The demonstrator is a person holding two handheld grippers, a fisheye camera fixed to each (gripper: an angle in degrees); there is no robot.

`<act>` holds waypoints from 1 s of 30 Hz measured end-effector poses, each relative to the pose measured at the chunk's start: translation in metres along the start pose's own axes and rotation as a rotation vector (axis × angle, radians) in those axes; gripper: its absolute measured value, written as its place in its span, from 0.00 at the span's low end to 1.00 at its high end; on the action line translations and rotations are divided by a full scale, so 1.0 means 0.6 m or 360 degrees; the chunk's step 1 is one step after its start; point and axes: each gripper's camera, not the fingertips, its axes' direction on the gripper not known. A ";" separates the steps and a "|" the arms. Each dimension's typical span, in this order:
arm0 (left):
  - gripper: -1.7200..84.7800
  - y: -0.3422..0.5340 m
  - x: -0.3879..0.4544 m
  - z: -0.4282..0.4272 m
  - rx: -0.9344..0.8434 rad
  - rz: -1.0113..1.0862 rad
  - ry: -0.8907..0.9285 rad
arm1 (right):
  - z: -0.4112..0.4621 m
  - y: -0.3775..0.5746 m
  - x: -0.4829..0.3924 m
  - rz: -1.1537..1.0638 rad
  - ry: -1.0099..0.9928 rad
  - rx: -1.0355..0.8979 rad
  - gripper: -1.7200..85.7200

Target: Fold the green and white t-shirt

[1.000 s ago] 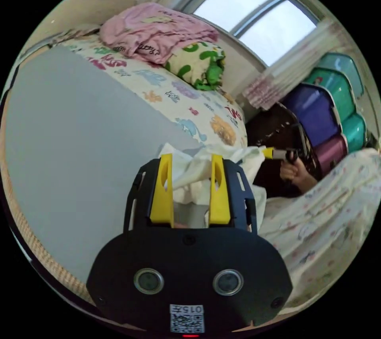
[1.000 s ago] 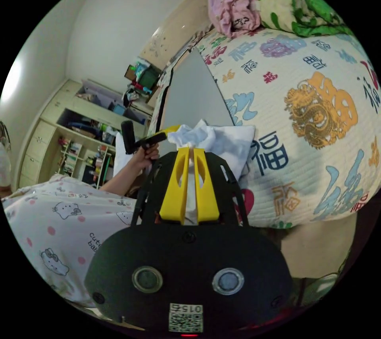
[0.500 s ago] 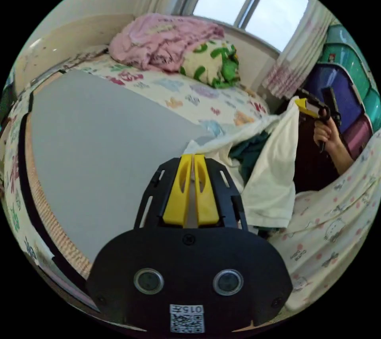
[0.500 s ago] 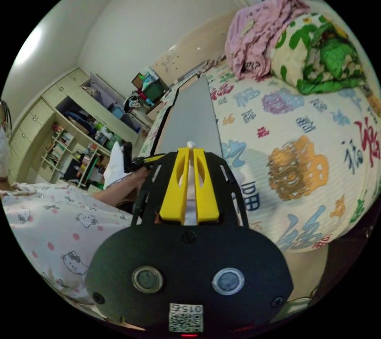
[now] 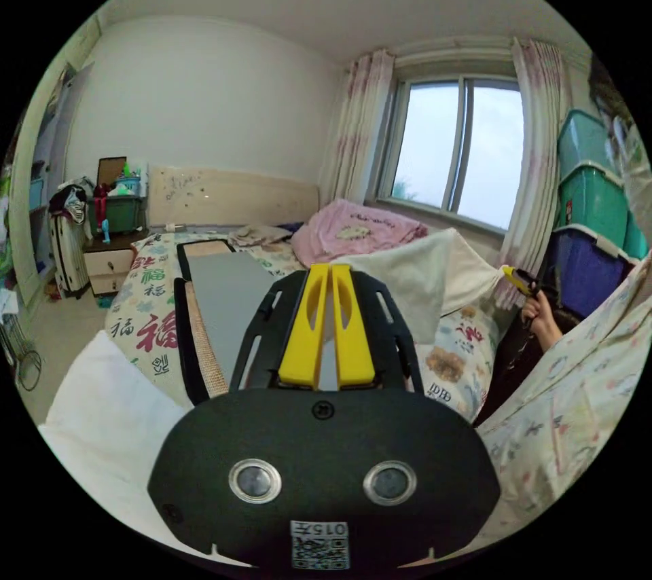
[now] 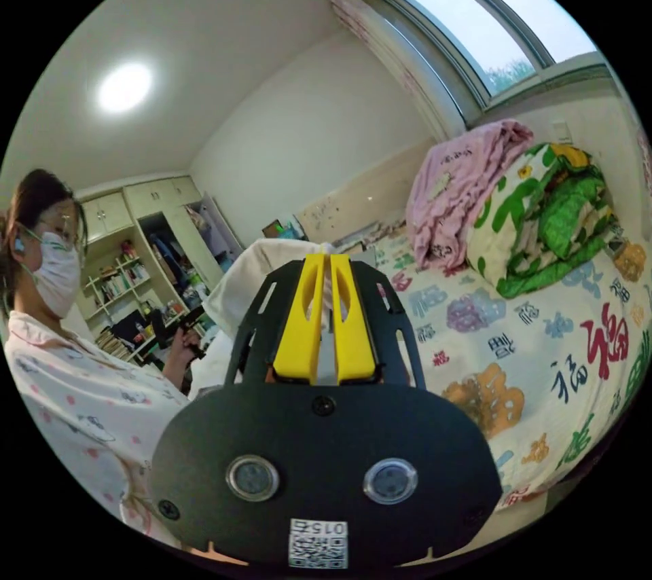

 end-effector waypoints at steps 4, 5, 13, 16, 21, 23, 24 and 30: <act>0.02 0.024 -0.010 -0.109 0.0102 -0.0090 0.0081 | -0.030 -0.029 -0.055 -0.0076 -0.0132 0.0088 0.02; 0.02 0.030 -0.014 -0.126 0.0114 -0.0117 0.0110 | -0.029 -0.034 -0.060 -0.0087 -0.0161 0.0085 0.02; 0.02 0.066 -0.071 -0.039 -0.0089 -0.0299 -0.0049 | 0.119 -0.066 -0.043 0.0020 -0.0090 -0.0035 0.03; 0.04 0.110 -0.129 0.105 -0.0384 -0.0512 -0.0359 | 0.278 -0.049 0.025 0.0145 0.0268 -0.0312 0.05; 0.14 0.162 -0.098 0.224 -0.0616 -0.0474 -0.0667 | 0.368 0.009 0.034 0.0053 0.0267 -0.0522 0.09; 0.15 0.172 -0.028 0.231 -0.0632 -0.0258 -0.0587 | 0.379 0.043 0.023 -0.0104 0.0292 -0.0668 0.09; 0.15 0.176 -0.011 0.237 -0.0666 -0.0210 -0.0553 | 0.387 0.068 0.033 -0.0114 0.0301 -0.0817 0.08; 0.14 0.292 0.134 0.355 -0.1239 0.0203 0.0283 | 0.380 0.209 0.140 0.0189 0.0263 -0.1342 0.10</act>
